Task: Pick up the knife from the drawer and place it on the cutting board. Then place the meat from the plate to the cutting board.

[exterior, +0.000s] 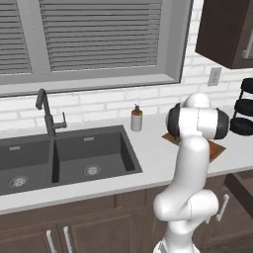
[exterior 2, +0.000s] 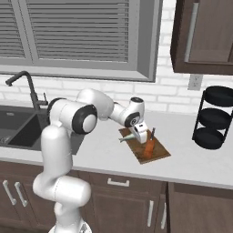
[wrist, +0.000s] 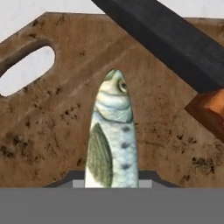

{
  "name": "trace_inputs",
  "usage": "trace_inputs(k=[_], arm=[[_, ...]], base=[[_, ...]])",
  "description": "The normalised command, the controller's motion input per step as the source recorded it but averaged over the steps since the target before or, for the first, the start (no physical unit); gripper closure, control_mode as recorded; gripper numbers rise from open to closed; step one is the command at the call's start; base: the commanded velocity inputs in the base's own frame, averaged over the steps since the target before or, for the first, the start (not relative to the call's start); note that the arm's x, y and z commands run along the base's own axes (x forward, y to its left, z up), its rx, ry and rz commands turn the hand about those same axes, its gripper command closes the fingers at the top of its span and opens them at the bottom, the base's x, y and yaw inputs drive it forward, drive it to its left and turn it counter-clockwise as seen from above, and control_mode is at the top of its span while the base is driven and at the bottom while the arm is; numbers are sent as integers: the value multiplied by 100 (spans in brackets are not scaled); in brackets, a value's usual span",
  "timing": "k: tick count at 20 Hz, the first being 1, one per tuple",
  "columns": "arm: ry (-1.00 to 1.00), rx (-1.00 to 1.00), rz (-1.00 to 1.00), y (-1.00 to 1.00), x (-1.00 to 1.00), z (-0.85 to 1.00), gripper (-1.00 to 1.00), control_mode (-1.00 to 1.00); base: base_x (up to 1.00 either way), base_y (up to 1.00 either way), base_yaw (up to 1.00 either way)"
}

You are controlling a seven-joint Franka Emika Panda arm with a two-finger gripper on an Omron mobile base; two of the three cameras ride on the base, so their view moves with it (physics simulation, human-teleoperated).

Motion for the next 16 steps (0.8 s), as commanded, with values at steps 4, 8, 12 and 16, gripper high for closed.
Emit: trace_inputs(k=[4,8,12,16], arm=[[2,0,0,0,9,-27,-100,-100],[0,0,0,1,3,-16,-100,-100],[0,0,0,0,0,3,-100,-100],[0,0,0,0,-17,29,-100,-100]], base=[[0,0,0],[0,0,0],[0,0,0],[0,0,0]])
